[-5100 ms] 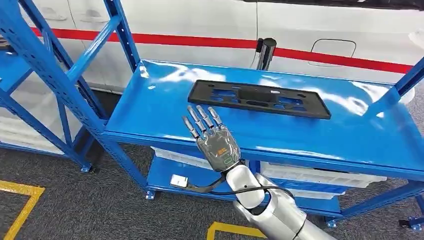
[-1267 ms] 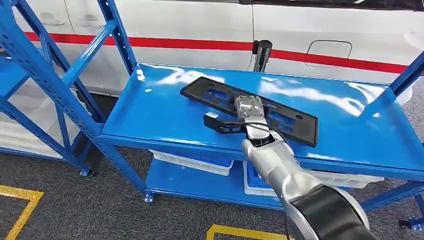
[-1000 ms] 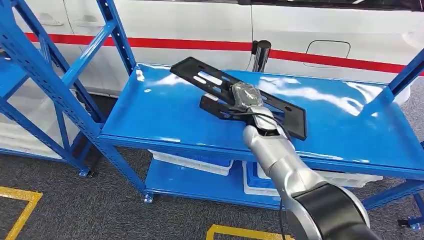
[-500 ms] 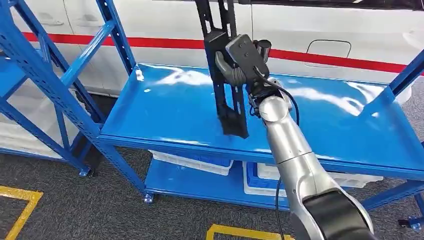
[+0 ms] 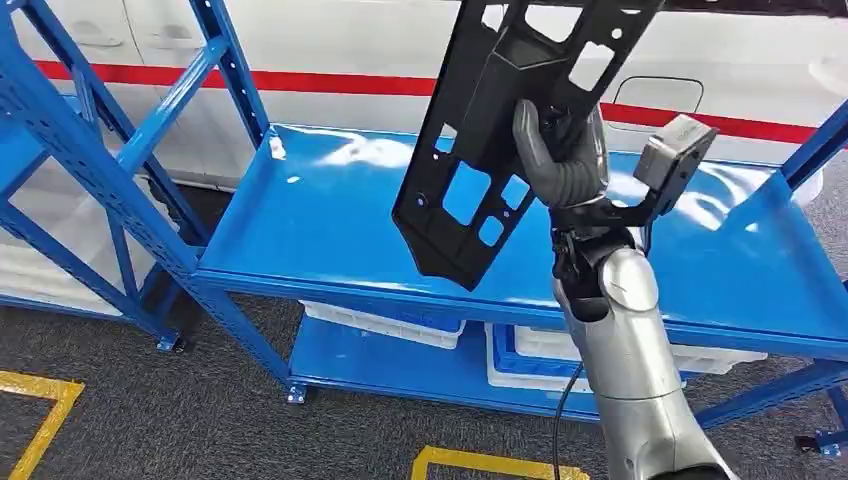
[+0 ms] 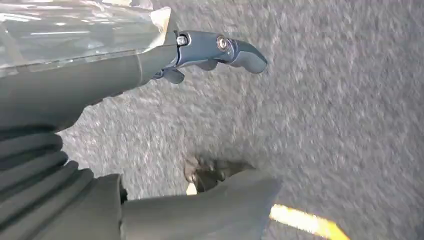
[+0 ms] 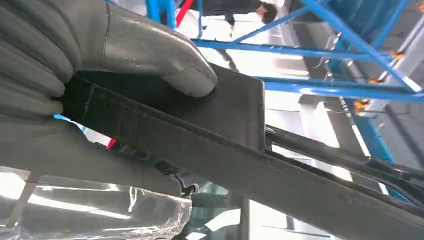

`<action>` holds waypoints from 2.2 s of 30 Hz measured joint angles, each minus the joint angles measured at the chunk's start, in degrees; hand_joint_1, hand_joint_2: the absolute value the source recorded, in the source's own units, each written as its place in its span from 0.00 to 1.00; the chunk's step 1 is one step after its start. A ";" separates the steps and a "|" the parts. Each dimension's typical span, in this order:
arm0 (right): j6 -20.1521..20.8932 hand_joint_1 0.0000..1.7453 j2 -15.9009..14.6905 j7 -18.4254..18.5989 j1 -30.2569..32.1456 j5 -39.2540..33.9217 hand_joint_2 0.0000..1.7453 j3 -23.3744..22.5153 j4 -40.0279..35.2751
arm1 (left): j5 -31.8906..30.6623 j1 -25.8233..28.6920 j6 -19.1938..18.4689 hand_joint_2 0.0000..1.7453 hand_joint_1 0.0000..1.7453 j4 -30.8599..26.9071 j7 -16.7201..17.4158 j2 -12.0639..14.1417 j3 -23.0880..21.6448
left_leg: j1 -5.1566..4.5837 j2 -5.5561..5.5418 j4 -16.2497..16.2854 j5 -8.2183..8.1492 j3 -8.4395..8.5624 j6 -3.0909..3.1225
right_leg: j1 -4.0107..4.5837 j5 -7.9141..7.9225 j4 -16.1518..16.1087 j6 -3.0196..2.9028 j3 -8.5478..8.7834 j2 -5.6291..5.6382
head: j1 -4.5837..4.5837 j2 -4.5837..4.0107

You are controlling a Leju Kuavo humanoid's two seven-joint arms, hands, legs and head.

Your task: Take the parts from the cabinet and place them on the table.

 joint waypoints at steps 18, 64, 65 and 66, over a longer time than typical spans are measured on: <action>-0.26 1.00 -0.57 -2.36 7.98 4.17 1.00 5.35 -9.29 | 1.60 -0.62 -0.04 1.00 0.00 -0.02 0.13 1.36 0.39 | -0.01 -0.02 0.01 0.01 -0.04 -0.02 | -0.06 0.02 0.00 0.01 0.01 -0.01 | 0.00 0.00; -5.40 1.00 -1.86 -6.38 10.97 12.59 1.00 7.28 -10.12 | 1.38 -1.14 -1.09 1.00 0.00 -0.04 -1.31 0.88 1.62 | 0.60 0.51 -1.35 1.67 0.13 1.68 | -0.92 -1.47 5.20 0.74 -6.00 -0.74 | 0.29 0.00; -5.68 1.00 -1.86 -6.31 11.05 12.68 1.00 7.34 -10.42 | 1.31 -1.13 -1.22 1.00 0.00 -0.04 -1.31 0.88 1.62 | 0.56 0.56 -1.35 2.35 -0.72 1.54 | -0.97 -4.35 9.27 0.30 -7.05 -0.76 | 0.35 0.02; -5.84 1.00 -1.86 -6.25 11.13 12.68 1.00 7.45 -10.55 | 1.29 -1.15 -1.36 1.00 0.00 -0.04 -1.31 0.88 1.62 | 0.56 0.66 -1.32 2.95 -1.65 1.62 | -1.08 -6.46 13.35 0.25 -7.97 -0.75 | 0.35 0.00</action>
